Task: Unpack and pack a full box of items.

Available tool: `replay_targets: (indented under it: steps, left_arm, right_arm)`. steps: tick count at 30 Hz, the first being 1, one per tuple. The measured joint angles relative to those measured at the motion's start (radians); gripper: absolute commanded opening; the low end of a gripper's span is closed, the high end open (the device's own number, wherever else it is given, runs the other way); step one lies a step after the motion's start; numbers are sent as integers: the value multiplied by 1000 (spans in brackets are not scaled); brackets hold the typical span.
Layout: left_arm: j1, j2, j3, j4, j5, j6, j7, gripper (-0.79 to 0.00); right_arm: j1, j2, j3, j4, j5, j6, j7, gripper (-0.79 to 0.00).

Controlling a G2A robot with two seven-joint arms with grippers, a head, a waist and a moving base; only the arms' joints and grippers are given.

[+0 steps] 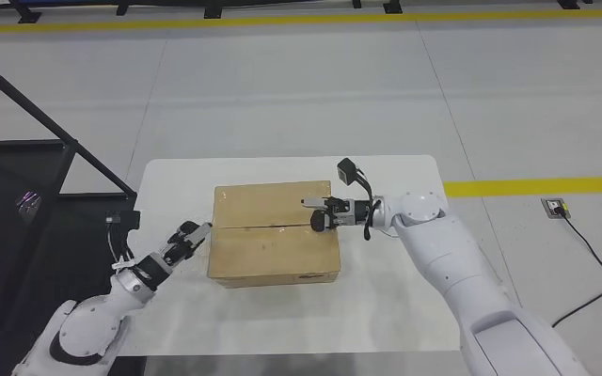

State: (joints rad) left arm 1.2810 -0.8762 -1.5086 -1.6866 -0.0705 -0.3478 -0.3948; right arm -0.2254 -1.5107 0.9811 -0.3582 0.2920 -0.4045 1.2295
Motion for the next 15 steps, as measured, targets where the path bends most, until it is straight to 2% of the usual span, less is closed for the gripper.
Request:
replay_targets:
  steps: [3, 7, 15]
  left_arm:
    - [31, 0, -53, 7, -65, -16, 10, 0]
    - [65, 2, -117, 25, -185, -29, -35, 0]
    - [65, 2, -118, 26, -185, -29, -36, 0]
  right_arm:
    - [-2, -1, 1, 2, 3, 5, -8, 0]
    - [-2, -1, 1, 2, 3, 5, -7, 0]
    - [-2, -1, 1, 2, 3, 5, -7, 0]
